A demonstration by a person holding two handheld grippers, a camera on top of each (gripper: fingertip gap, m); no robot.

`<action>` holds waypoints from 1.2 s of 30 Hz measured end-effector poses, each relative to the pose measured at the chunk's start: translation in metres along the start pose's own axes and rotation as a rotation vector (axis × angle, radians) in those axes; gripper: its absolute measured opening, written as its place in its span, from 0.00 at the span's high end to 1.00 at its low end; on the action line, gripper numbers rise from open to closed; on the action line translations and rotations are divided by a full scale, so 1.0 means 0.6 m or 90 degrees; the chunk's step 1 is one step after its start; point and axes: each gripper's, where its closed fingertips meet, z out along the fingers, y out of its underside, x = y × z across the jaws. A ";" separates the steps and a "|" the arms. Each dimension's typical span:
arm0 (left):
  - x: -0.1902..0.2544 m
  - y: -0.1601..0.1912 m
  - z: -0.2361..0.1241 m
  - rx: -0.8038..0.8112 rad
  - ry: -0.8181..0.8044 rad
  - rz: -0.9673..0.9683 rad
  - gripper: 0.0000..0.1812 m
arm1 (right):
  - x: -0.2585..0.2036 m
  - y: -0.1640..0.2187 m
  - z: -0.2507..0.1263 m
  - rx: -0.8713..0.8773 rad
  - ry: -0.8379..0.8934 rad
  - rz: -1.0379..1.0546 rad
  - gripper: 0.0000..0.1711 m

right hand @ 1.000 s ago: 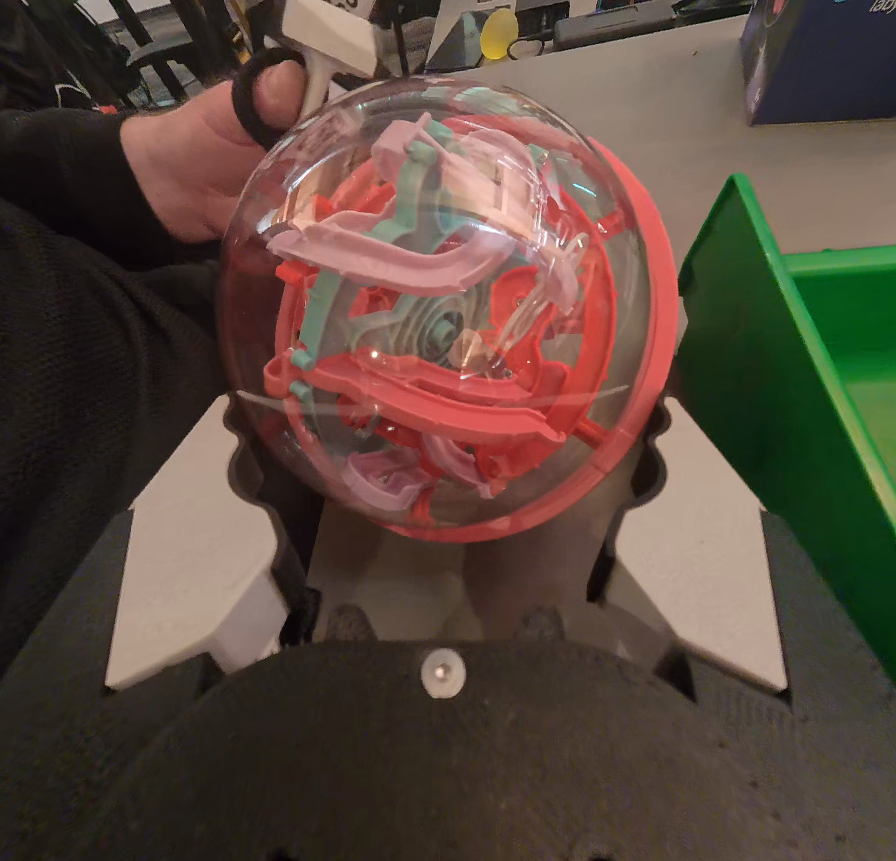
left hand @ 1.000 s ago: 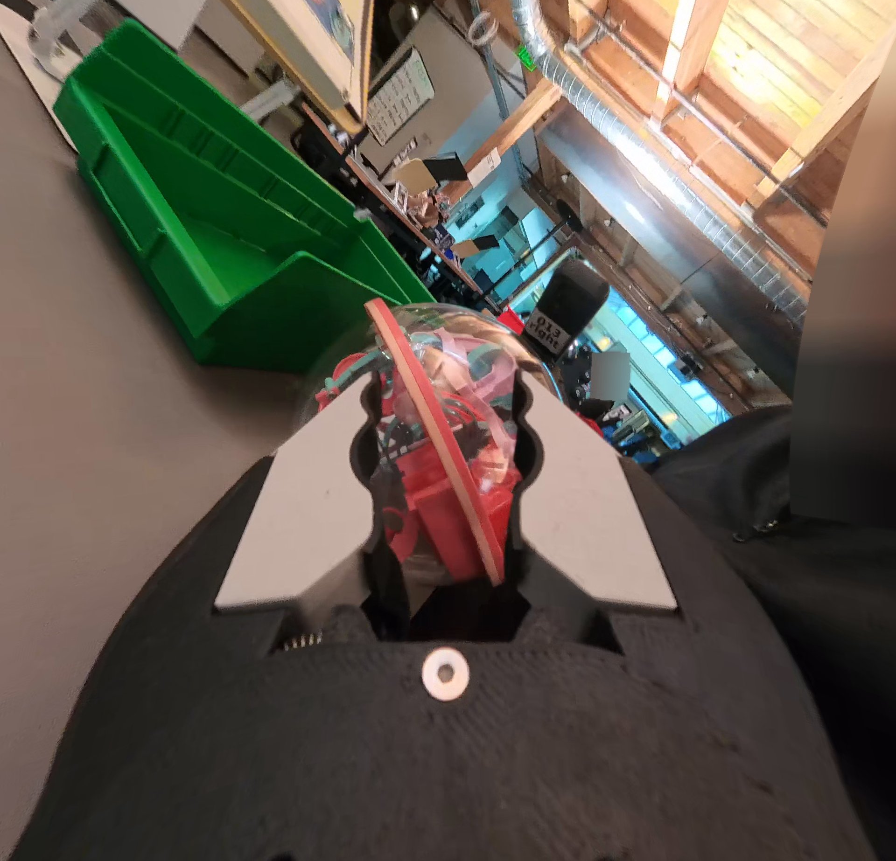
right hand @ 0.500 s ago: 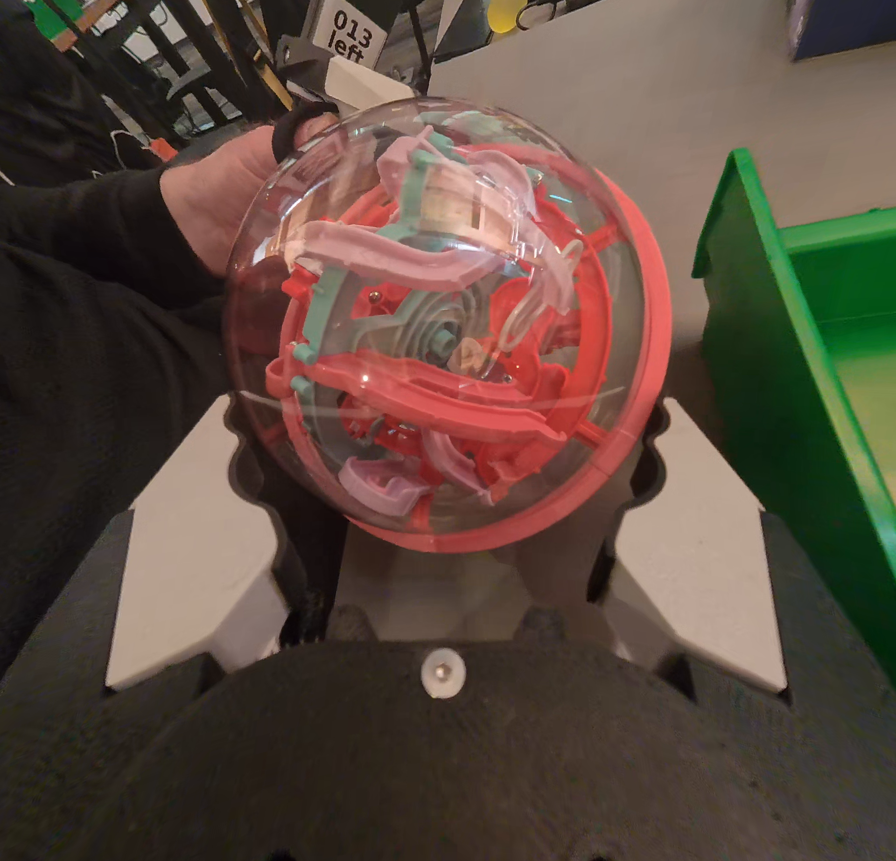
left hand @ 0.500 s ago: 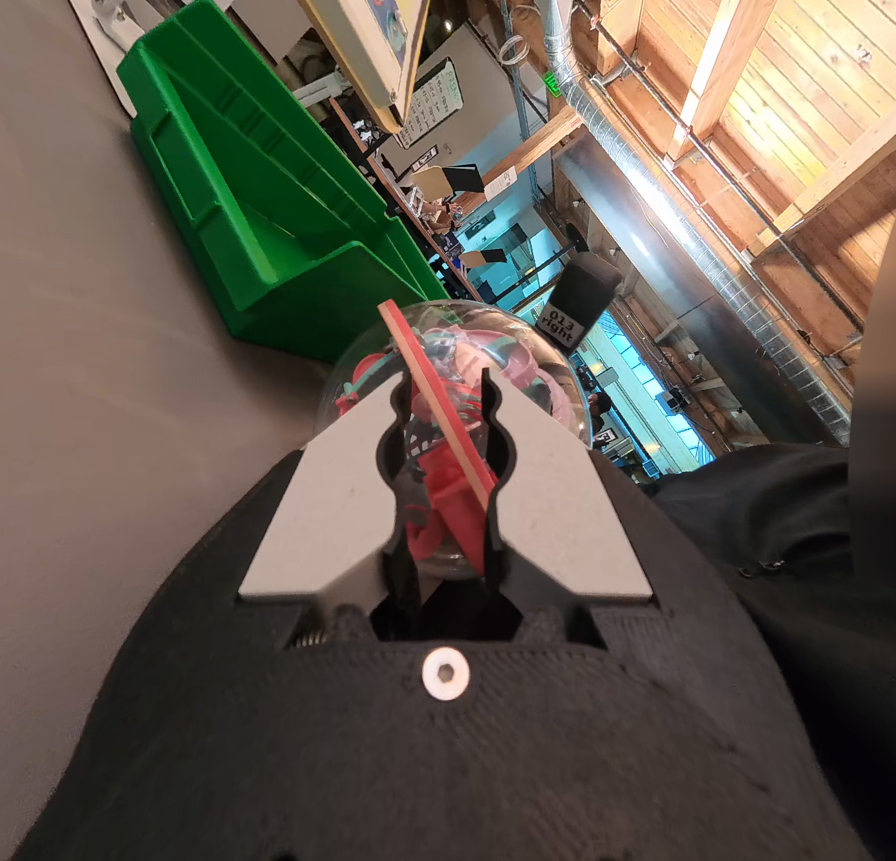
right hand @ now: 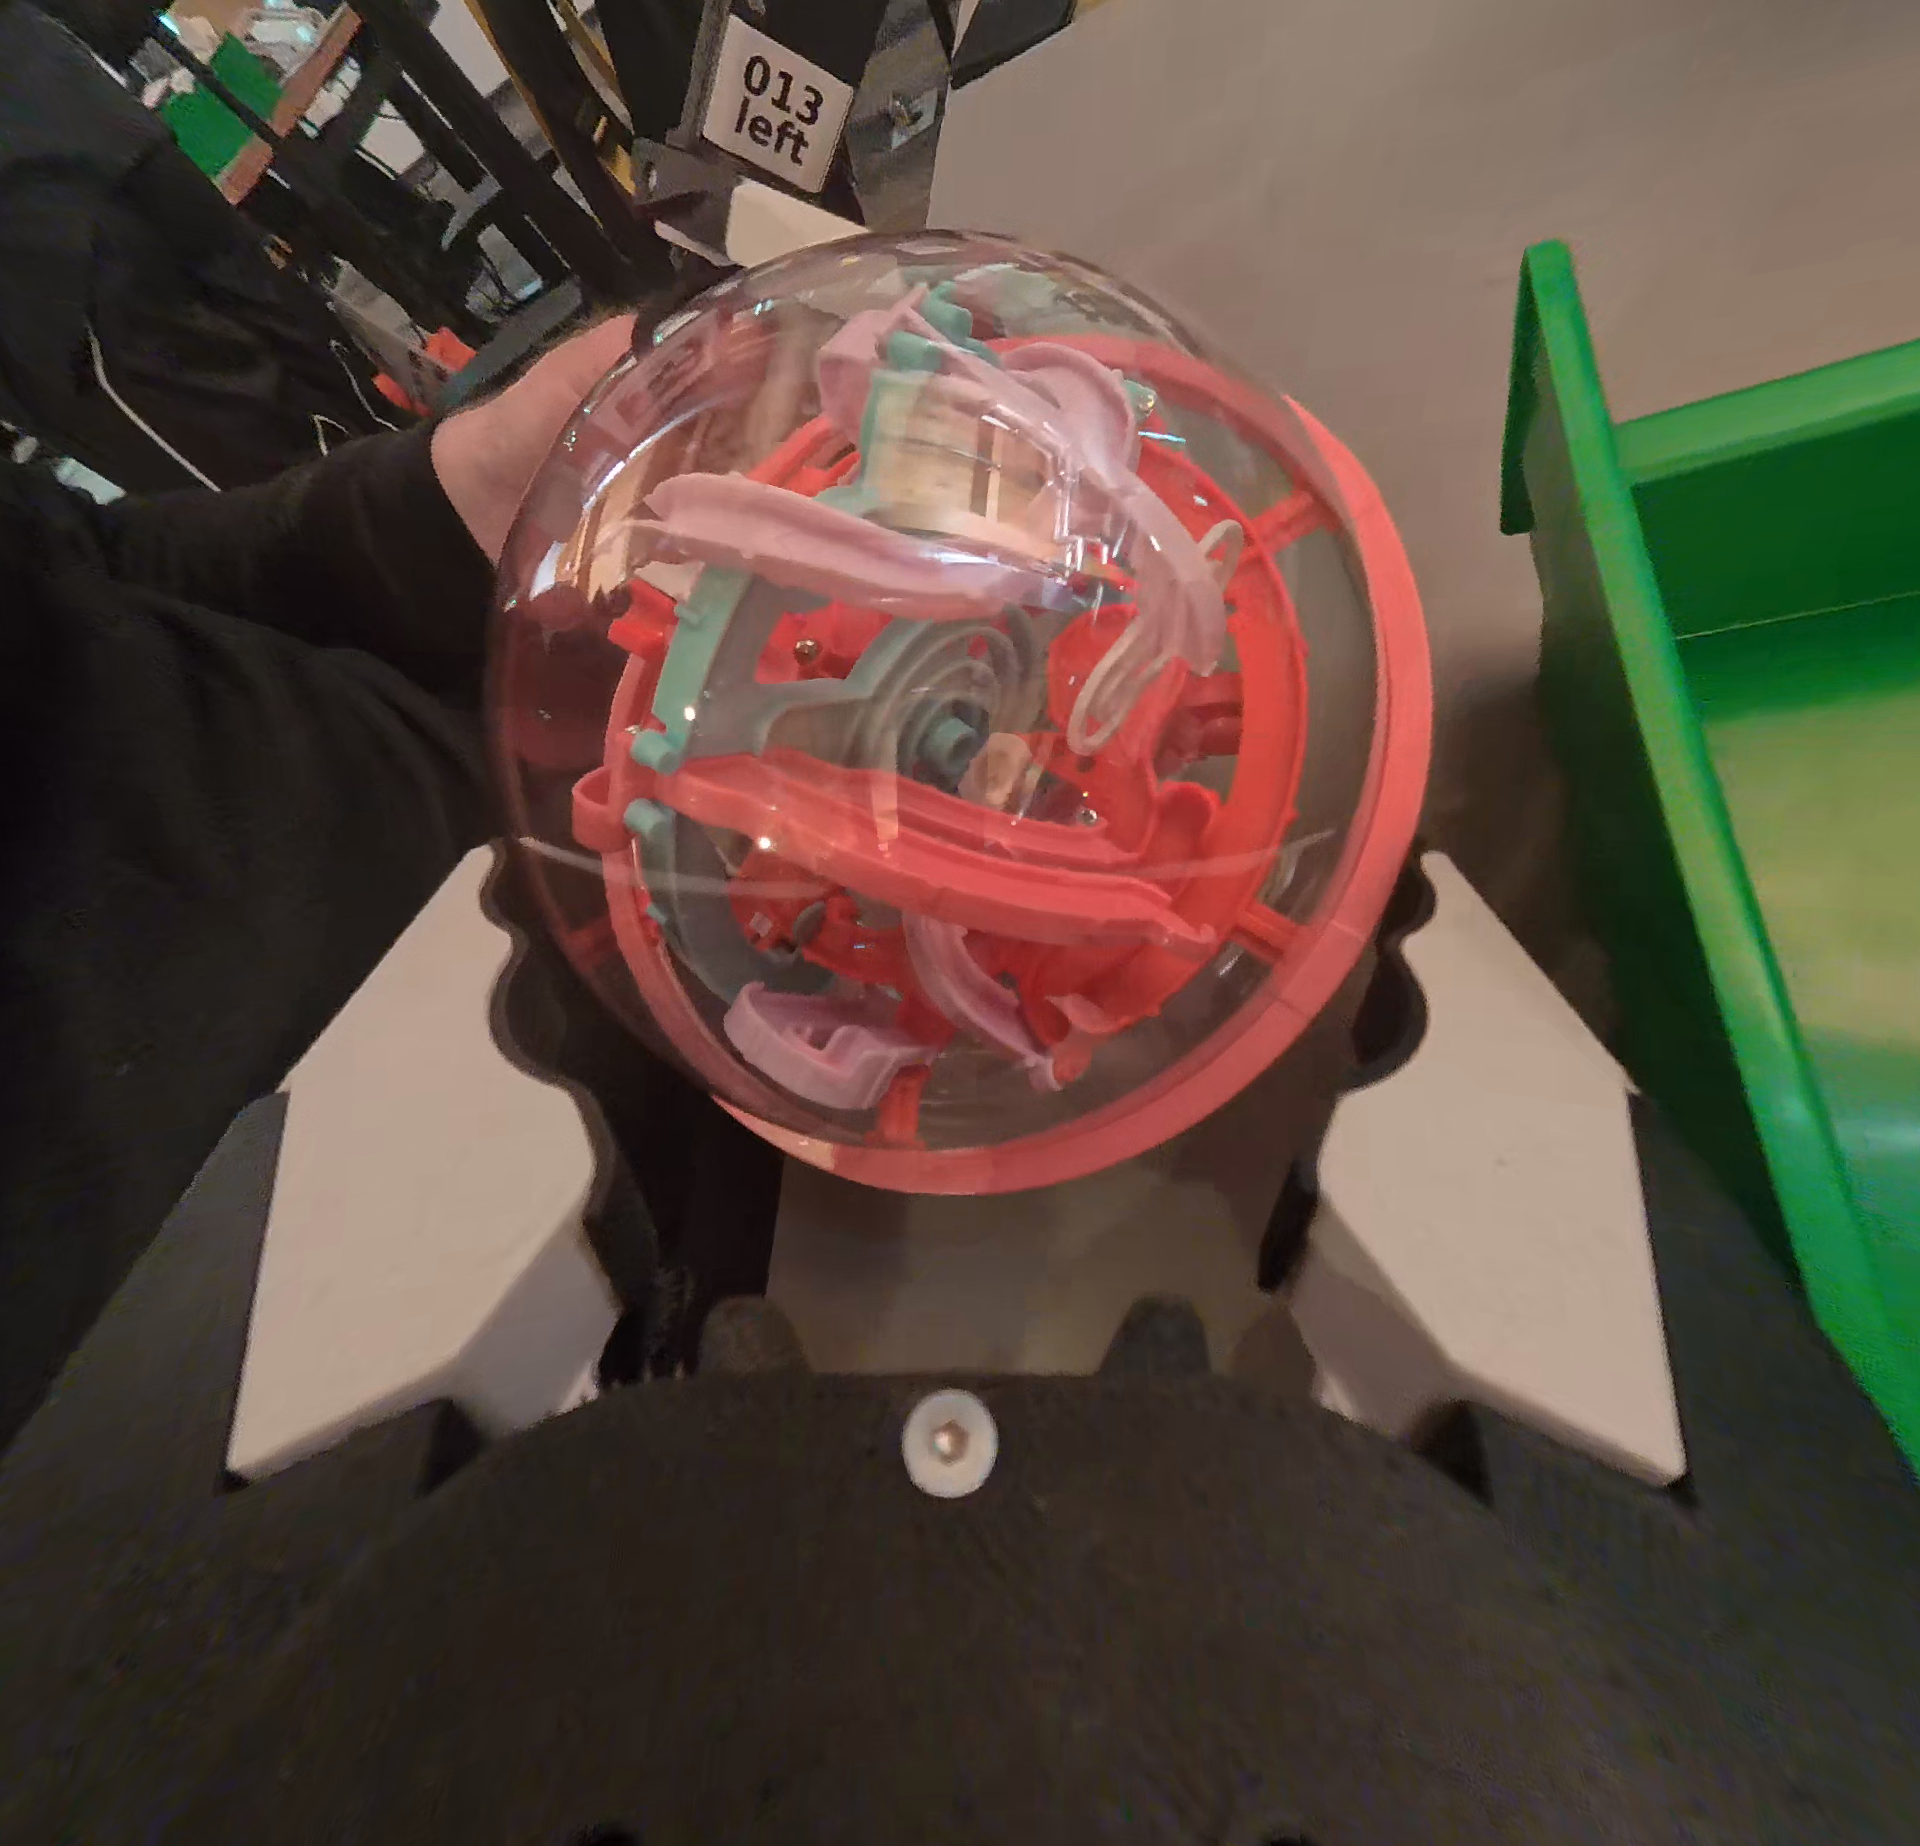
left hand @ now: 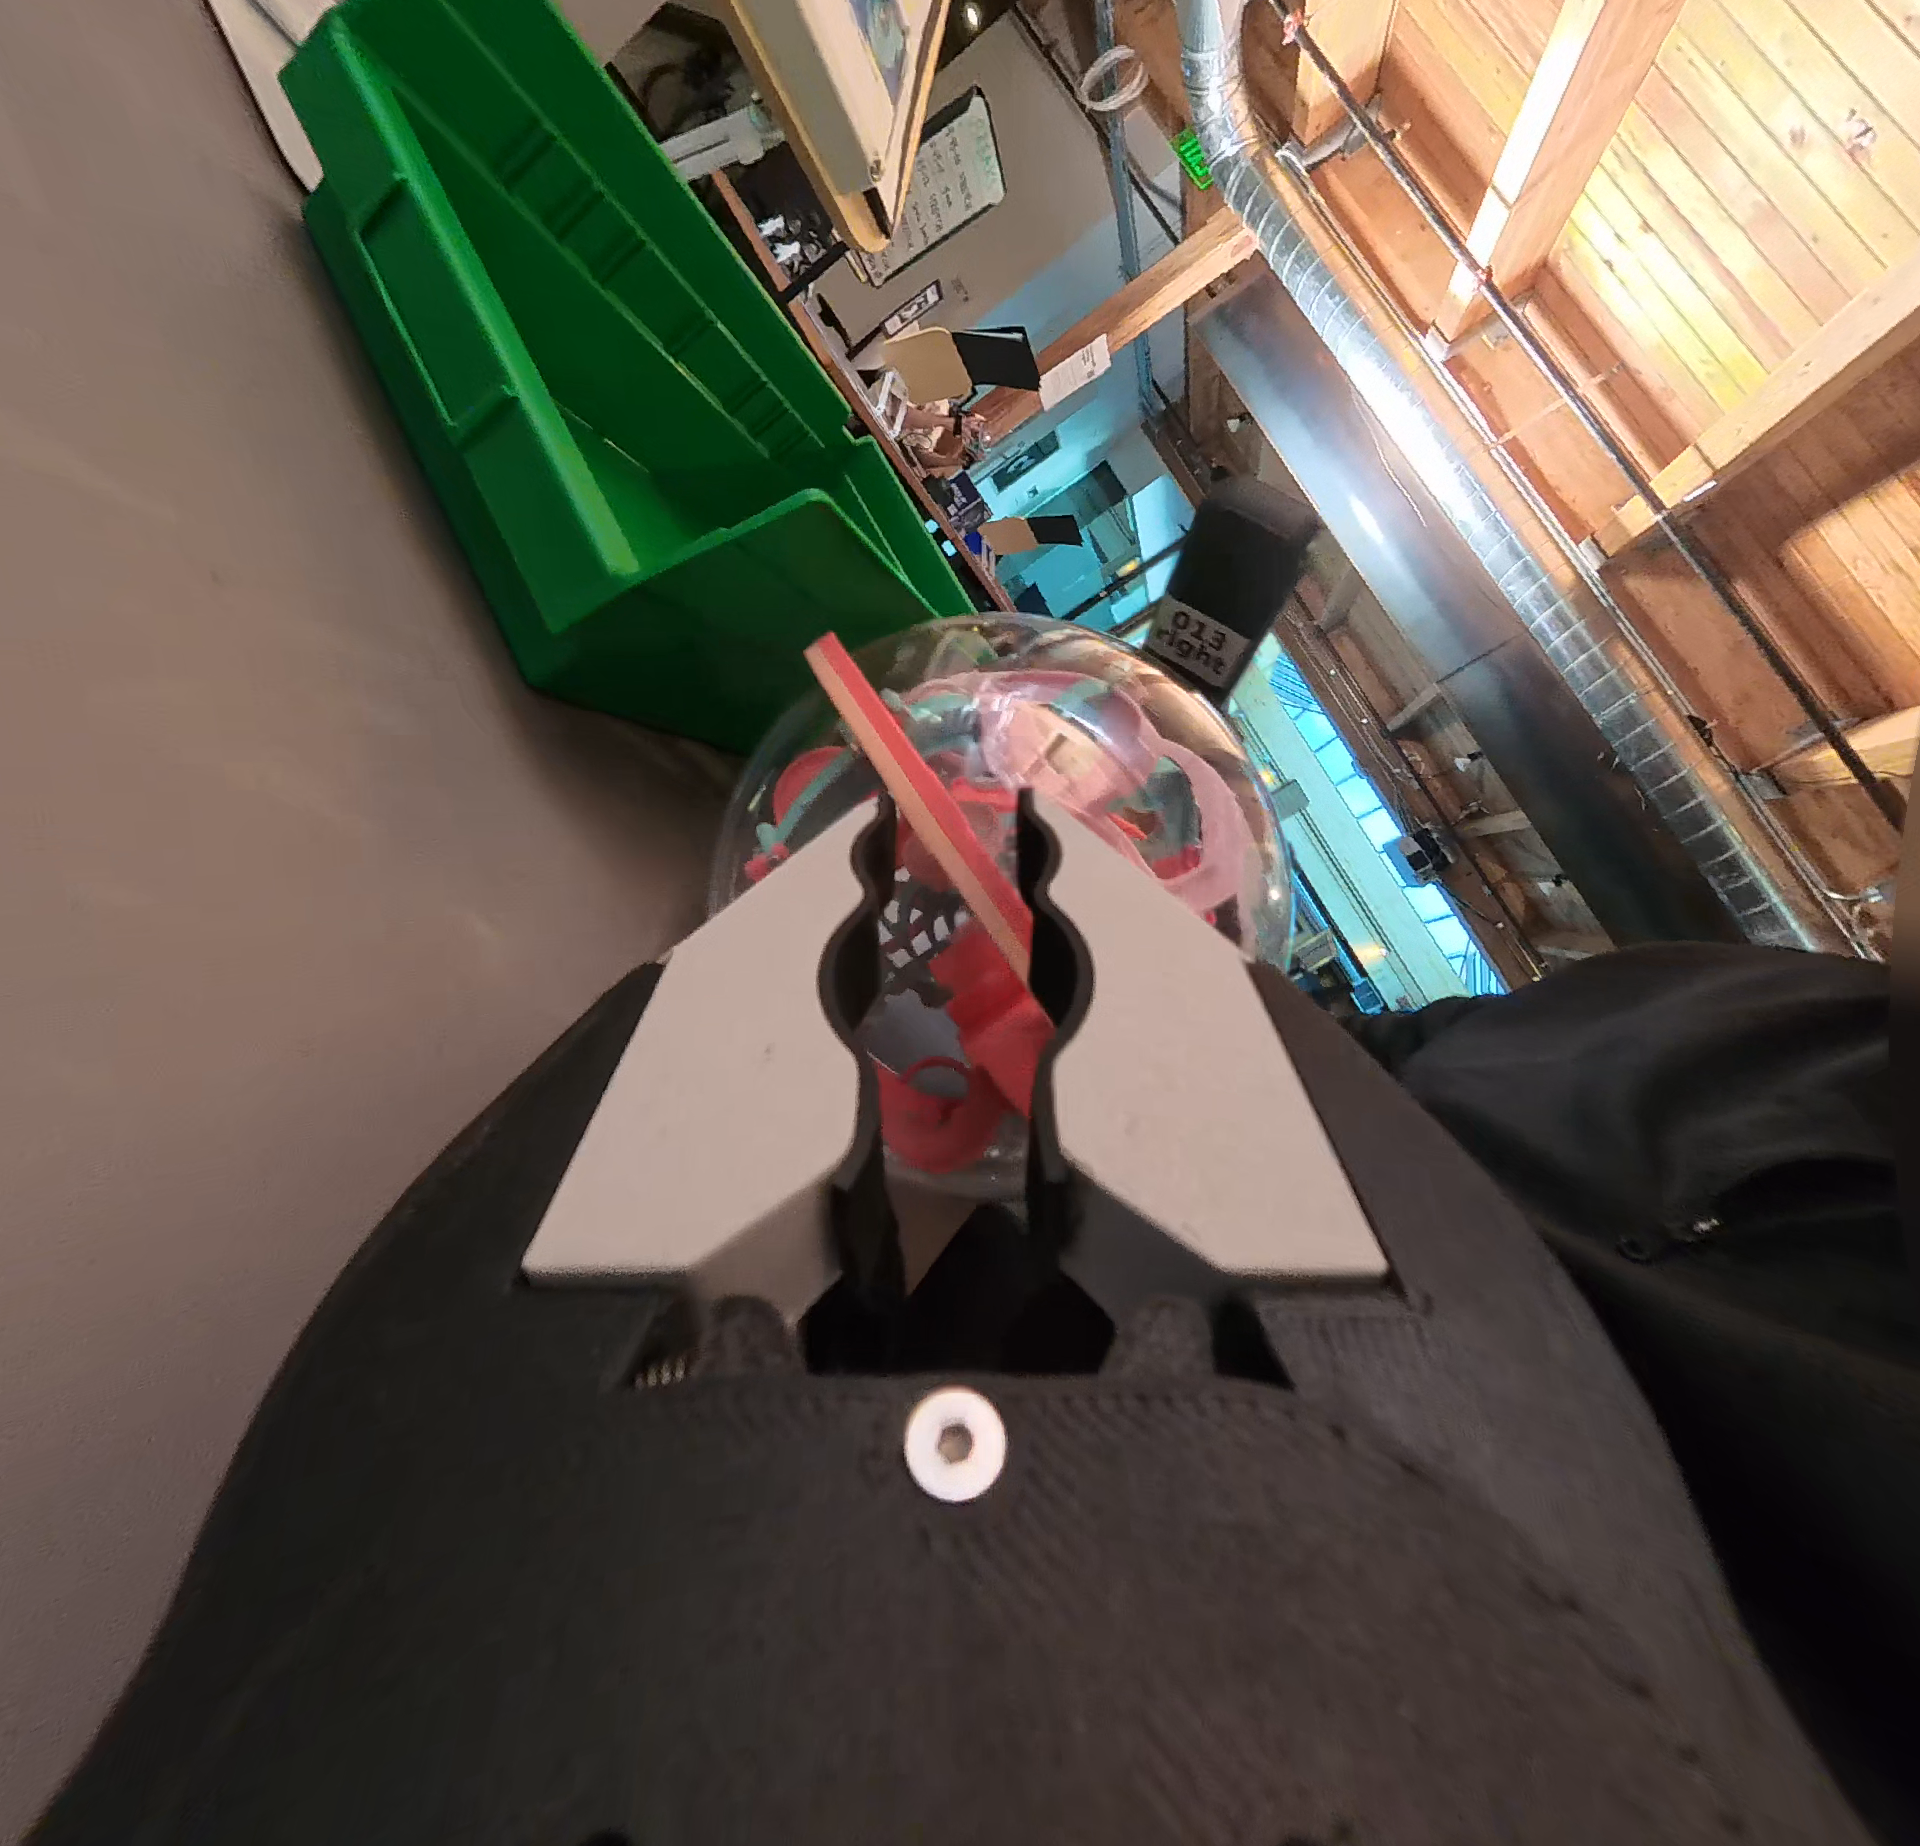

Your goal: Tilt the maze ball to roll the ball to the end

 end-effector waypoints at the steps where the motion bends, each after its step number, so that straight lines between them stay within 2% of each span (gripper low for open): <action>1: 0.004 0.002 -0.002 -0.005 0.006 0.001 0.87 | 0.001 -0.001 0.000 0.000 -0.003 0.004 0.10; 4: 0.036 0.004 -0.019 -0.014 0.038 0.011 0.71 | 0.001 -0.003 0.002 -0.002 -0.002 0.007 0.10; 6: 0.053 0.017 -0.029 -0.040 0.016 0.066 0.62 | 0.001 -0.005 0.003 0.000 0.000 0.009 0.10; 10: 0.057 0.047 -0.015 -0.086 -0.033 0.147 0.52 | 0.002 -0.008 0.004 0.006 0.000 0.010 0.10; 14: 0.043 0.055 -0.010 -0.086 -0.059 0.187 0.55 | 0.001 -0.008 0.000 0.012 0.010 0.005 0.10; 16: 0.037 0.066 -0.006 -0.102 -0.081 0.217 0.54 | 0.000 -0.010 -0.001 0.008 0.018 0.001 0.10; 36: 0.029 0.070 -0.009 -0.089 -0.070 0.209 0.53 | 0.005 -0.021 -0.001 0.009 0.025 -0.020 0.10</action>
